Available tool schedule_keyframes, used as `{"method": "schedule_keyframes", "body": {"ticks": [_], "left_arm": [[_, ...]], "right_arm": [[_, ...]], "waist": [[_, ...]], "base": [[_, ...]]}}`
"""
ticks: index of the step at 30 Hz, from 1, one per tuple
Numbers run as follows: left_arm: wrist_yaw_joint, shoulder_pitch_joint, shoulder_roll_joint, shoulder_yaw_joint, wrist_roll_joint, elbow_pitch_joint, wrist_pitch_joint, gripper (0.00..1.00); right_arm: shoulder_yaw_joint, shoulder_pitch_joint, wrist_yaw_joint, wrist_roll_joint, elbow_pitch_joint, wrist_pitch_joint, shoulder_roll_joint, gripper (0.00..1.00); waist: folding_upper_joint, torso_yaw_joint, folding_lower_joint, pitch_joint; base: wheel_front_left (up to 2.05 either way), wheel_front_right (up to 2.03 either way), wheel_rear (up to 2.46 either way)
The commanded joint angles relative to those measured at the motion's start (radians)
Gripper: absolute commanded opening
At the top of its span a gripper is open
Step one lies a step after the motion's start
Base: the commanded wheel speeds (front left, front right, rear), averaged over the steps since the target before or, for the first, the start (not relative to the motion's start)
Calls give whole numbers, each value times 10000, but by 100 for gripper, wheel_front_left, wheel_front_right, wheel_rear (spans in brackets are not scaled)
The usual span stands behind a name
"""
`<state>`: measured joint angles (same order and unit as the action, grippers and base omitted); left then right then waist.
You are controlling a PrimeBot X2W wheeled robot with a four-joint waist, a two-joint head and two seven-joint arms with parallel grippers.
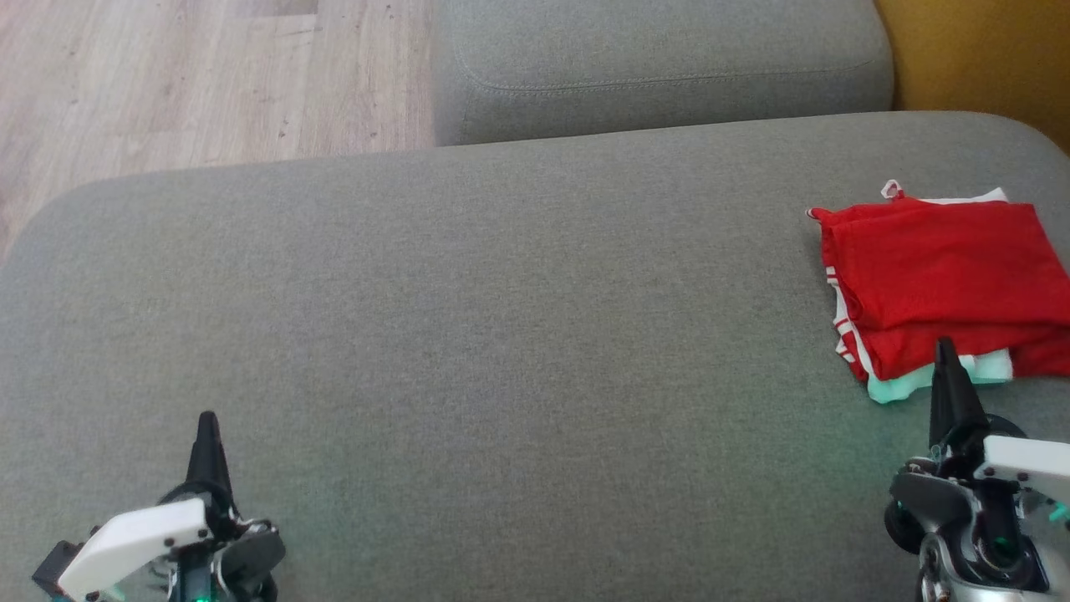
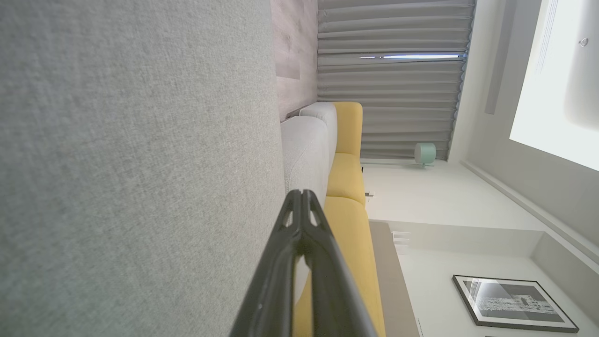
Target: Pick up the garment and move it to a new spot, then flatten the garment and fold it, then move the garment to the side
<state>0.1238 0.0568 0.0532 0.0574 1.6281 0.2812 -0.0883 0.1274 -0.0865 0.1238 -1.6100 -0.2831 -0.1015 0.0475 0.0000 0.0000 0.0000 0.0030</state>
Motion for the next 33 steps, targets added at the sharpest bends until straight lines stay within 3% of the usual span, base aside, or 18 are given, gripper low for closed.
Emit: {"method": "schedule_keyframes", "body": {"ticks": [1,33], "left_arm": [[69,492,143,326,3,-369,-59,0],[69,498,85,408,-66,-366,-125,0]], "right_arm": [[-208,-207,69,-45,388,-59,85,0],[-177,-210,69,-19,386,-84,63,0]], "waist": [[0,0,0,1],[0,0,0,1]], "base": [[0,0,0],[0,0,0]]}}
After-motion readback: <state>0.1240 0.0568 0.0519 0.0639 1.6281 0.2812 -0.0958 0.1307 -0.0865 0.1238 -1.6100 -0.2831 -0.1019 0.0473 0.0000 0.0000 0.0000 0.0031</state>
